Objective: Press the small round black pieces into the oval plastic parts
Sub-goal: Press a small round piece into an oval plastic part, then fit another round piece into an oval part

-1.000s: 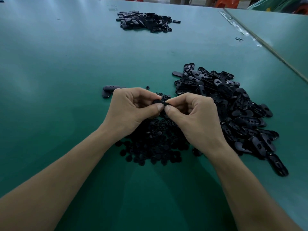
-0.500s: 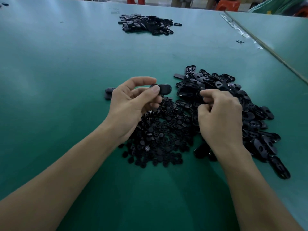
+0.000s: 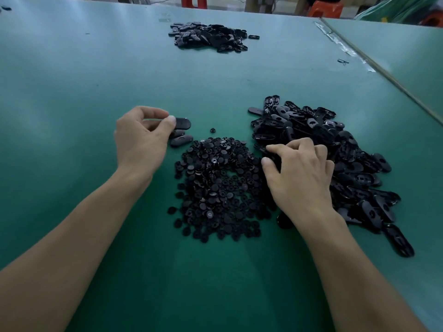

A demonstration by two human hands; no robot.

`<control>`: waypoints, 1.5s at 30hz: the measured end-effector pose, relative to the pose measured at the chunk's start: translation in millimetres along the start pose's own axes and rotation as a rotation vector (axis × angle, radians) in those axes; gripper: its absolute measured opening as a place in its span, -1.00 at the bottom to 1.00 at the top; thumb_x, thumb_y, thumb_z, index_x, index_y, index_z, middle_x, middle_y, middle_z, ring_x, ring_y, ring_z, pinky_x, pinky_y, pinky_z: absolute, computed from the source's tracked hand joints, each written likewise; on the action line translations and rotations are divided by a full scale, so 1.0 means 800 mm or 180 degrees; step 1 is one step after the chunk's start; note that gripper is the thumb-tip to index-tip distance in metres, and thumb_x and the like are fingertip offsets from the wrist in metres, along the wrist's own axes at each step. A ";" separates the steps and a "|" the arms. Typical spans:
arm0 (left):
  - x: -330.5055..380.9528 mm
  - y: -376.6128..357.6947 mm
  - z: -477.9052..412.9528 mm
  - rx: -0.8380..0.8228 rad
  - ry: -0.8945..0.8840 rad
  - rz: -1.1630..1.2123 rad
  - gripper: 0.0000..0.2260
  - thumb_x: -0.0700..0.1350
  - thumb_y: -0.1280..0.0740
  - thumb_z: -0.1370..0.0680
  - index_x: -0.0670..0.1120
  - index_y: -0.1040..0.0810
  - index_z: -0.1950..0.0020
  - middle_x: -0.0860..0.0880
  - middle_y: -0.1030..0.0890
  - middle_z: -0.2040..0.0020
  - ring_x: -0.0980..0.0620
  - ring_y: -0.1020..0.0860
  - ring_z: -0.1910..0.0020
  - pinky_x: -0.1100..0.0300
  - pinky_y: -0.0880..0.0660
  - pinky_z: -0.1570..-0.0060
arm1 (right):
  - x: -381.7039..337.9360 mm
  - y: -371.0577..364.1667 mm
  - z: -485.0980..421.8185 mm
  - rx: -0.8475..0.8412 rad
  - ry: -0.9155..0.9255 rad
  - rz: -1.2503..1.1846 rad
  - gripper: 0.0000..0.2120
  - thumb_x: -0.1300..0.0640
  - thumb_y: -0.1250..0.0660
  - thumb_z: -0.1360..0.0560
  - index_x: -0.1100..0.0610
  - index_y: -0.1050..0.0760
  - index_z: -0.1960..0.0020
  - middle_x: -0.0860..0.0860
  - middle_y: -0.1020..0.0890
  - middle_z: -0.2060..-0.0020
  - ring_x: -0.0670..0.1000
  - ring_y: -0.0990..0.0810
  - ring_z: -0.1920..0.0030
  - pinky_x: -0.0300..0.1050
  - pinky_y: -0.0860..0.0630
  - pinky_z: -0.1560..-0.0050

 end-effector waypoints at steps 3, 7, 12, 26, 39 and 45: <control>-0.012 0.013 -0.010 0.0166 -0.0027 -0.0571 -0.93 0.02 -0.44 -0.45 0.11 -0.58 0.20 0.14 -0.67 0.21 0.19 -0.66 0.19 0.10 -0.62 -0.01 | 0.002 0.002 0.000 0.0117 -0.0110 -0.0008 -0.71 -0.07 -0.24 -0.62 -0.04 -0.56 -0.29 0.02 -0.45 -0.20 0.12 -0.32 -0.25 0.02 -0.27 -0.23; -0.014 0.014 -0.009 0.0188 -0.0026 -0.0877 -0.91 0.09 -0.43 -0.40 0.14 -0.55 0.23 0.23 -0.63 0.30 0.19 -0.65 0.20 0.06 -0.63 0.02 | 0.005 0.006 -0.001 0.0330 -0.0158 -0.0082 -0.79 -0.04 -0.26 -0.62 -0.02 -0.61 -0.15 0.02 -0.51 -0.15 0.12 -0.38 -0.20 0.01 -0.30 -0.17; -0.014 0.014 -0.011 0.0162 -0.0140 -0.1259 -0.84 0.01 -0.50 -0.44 0.16 -0.52 0.21 0.23 -0.59 0.26 0.08 -0.63 0.18 -0.02 -0.62 0.01 | 0.001 0.015 -0.001 0.0687 -0.0005 -0.0336 -0.82 0.05 -0.28 -0.63 0.04 -0.62 -0.14 0.05 -0.59 -0.10 0.12 -0.45 -0.13 -0.05 -0.32 -0.09; 0.039 -0.038 0.050 -0.0716 -0.1566 -0.0637 -0.94 0.05 -0.42 -0.52 0.09 -0.62 0.07 0.22 -0.61 0.28 0.29 -0.58 0.30 0.52 -0.39 0.27 | -0.039 0.007 0.011 0.0160 0.0781 -0.2147 -0.86 0.22 -0.36 -0.59 0.07 -0.65 -0.08 -0.23 -0.60 0.20 -0.33 -0.54 0.19 -0.51 -0.37 0.13; 0.029 -0.053 0.056 -0.1278 -0.0986 0.0297 -0.84 -0.10 -0.49 -0.47 0.16 -0.66 0.04 0.17 -0.71 0.22 0.19 -0.64 0.26 0.23 -0.60 0.20 | -0.044 0.006 0.016 0.0248 0.0805 -0.1939 -0.85 0.11 -0.40 -0.56 0.05 -0.56 -0.13 -0.19 -0.63 0.23 -0.21 -0.56 0.22 -0.33 -0.44 0.13; 0.027 -0.051 0.053 -0.1190 -0.0919 0.0407 -0.87 -0.19 -0.52 -0.48 0.04 -0.68 0.09 0.14 -0.71 0.26 0.15 -0.64 0.29 0.25 -0.59 0.18 | -0.049 -0.008 0.018 -0.0319 0.1026 -0.0703 -0.71 -0.16 -0.39 -0.52 -0.04 -0.65 -0.16 -0.08 -0.52 0.08 -0.01 -0.43 -0.06 -0.06 -0.42 -0.14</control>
Point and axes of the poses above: each hand's wrist, its own z-axis away from the middle knuckle, its own y-axis out of the back of the hand, x = y × z, the point moved 6 cm from there along -z, towards the middle knuckle
